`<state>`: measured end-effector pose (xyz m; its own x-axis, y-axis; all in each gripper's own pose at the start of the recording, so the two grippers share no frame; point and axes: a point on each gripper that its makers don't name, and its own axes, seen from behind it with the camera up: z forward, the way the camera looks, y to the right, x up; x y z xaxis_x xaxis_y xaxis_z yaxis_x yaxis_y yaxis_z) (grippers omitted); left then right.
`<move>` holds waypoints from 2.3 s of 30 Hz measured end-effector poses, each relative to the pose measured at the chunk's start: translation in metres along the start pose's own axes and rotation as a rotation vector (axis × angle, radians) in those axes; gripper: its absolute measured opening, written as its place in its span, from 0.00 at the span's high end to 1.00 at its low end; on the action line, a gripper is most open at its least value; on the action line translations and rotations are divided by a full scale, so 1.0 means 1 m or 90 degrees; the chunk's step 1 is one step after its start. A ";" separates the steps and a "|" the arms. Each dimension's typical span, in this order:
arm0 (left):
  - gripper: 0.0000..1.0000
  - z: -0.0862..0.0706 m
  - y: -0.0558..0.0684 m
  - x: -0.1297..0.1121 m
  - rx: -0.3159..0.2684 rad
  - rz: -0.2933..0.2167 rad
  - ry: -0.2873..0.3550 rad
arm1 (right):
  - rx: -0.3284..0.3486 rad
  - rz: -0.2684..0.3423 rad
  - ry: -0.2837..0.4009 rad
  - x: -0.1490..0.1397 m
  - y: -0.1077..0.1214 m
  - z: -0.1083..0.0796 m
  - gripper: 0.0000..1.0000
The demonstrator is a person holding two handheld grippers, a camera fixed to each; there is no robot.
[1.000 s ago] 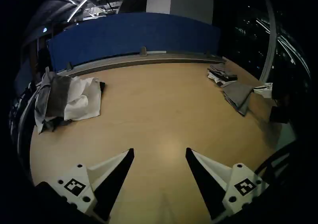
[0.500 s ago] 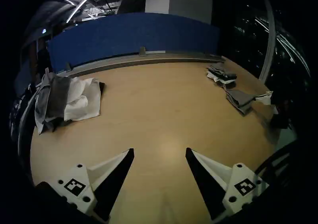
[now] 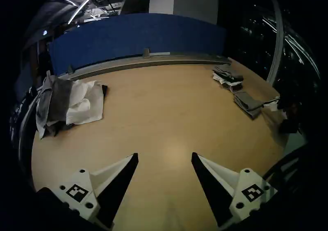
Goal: Fold towel
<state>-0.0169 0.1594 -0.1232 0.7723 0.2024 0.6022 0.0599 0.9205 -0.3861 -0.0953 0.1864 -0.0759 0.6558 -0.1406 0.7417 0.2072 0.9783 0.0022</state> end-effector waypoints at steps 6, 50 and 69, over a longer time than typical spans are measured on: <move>0.03 0.000 -0.001 -0.001 0.001 0.000 0.000 | -0.025 -0.006 -0.046 -0.017 0.007 0.001 0.42; 0.03 -0.003 -0.007 0.003 0.003 0.000 0.007 | 0.097 -0.014 0.026 0.036 -0.073 -0.002 0.11; 0.03 -0.001 -0.009 0.002 0.005 0.002 0.004 | 0.124 0.017 -0.011 -0.008 -0.080 0.015 0.11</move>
<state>-0.0153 0.1514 -0.1189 0.7769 0.2035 0.5959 0.0518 0.9225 -0.3825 -0.1282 0.1116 -0.0717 0.6457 -0.1137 0.7551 0.0451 0.9928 0.1109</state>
